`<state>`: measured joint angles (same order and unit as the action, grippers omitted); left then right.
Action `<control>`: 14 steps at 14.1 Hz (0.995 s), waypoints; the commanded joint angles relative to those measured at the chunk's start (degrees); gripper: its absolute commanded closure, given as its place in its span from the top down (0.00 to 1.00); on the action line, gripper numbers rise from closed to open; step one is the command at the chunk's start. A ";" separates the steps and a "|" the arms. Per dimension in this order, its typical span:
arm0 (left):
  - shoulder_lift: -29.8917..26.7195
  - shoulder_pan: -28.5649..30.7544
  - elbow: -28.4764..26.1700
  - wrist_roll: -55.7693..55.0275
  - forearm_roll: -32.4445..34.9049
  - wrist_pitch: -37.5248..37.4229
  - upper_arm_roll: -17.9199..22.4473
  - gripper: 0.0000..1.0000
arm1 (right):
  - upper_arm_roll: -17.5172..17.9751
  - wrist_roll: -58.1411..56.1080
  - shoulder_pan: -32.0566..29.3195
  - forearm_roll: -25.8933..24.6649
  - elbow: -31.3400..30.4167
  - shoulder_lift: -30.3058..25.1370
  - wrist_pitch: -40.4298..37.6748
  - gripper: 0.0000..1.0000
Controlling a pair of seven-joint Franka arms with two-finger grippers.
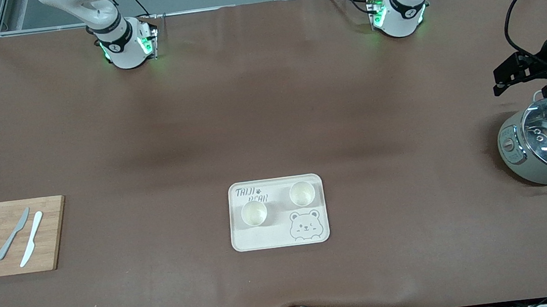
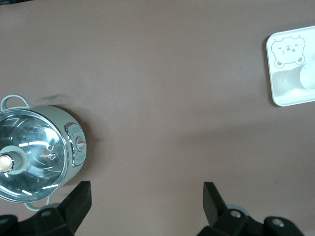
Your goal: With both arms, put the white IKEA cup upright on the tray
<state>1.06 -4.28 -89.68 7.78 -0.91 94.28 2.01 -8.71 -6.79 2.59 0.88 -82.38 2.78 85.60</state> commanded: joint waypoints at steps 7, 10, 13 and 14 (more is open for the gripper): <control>-1.24 1.64 1.08 -1.10 0.38 -2.43 -0.34 1.00 | 0.18 1.08 0.31 -1.23 0.47 -0.05 -0.25 1.00; -0.54 1.64 1.08 -0.93 0.38 -2.43 -0.43 1.00 | 0.27 1.08 0.31 -1.23 0.47 -0.05 -0.34 1.00; -0.27 1.12 0.82 -0.75 0.38 -2.43 -0.61 1.00 | 0.18 0.99 0.31 -1.23 0.47 -0.05 -0.43 1.00; 0.08 0.68 0.91 -1.27 0.38 -2.43 -0.69 1.00 | 0.18 0.99 0.31 -1.23 0.47 -0.05 -0.43 1.00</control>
<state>0.84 -3.11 -89.15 7.14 -0.91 92.66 1.73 -8.65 -6.77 2.64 0.87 -82.38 2.79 85.64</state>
